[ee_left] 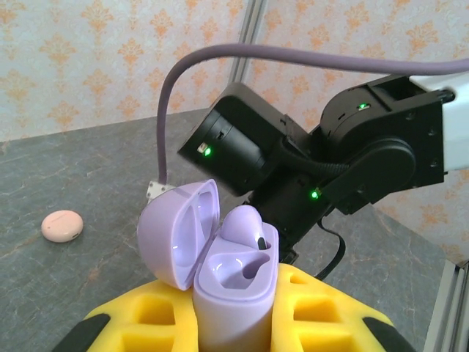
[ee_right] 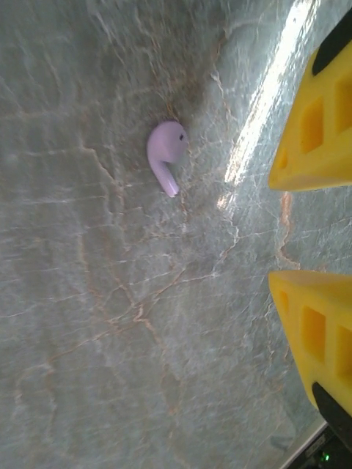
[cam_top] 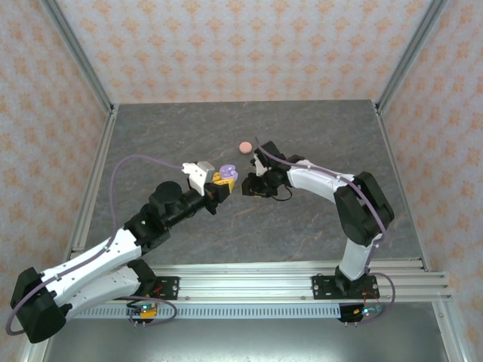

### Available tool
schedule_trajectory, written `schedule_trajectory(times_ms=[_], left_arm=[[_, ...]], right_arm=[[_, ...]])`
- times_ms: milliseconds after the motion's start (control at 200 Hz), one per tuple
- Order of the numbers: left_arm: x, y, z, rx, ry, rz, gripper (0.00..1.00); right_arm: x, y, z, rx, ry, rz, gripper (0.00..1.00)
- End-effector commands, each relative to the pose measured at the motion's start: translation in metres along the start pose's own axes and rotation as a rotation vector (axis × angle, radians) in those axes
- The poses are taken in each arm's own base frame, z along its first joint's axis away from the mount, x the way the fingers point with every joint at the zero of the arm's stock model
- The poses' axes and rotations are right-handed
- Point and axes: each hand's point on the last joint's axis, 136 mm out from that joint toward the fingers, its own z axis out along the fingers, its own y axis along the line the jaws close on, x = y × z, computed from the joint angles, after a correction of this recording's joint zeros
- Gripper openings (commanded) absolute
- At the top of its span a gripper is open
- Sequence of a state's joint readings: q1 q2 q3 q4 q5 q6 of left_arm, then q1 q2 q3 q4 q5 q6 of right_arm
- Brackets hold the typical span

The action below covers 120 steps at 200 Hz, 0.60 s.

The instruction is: Insert the wireless bluetooth earbuds into the charging case

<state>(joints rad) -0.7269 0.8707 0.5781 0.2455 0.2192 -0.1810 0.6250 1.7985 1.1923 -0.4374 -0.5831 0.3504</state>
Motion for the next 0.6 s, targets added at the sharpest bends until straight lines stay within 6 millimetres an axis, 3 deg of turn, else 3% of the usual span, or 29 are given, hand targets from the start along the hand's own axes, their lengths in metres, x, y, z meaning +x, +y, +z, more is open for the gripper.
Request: schedule_trajectory(times_ms=[0,596], left_arm=[[0.006,0.005,-0.005,-0.027,0.012,0.02,0.07],[0.004,0.006,-0.006,-0.035,0.004,0.022,0.07]], right_arm=[[0.002,-0.003,0.001,0.052,0.011,-0.023,0.31],[0.04,-0.021,0.009,0.124,0.174,-0.068,0.23]])
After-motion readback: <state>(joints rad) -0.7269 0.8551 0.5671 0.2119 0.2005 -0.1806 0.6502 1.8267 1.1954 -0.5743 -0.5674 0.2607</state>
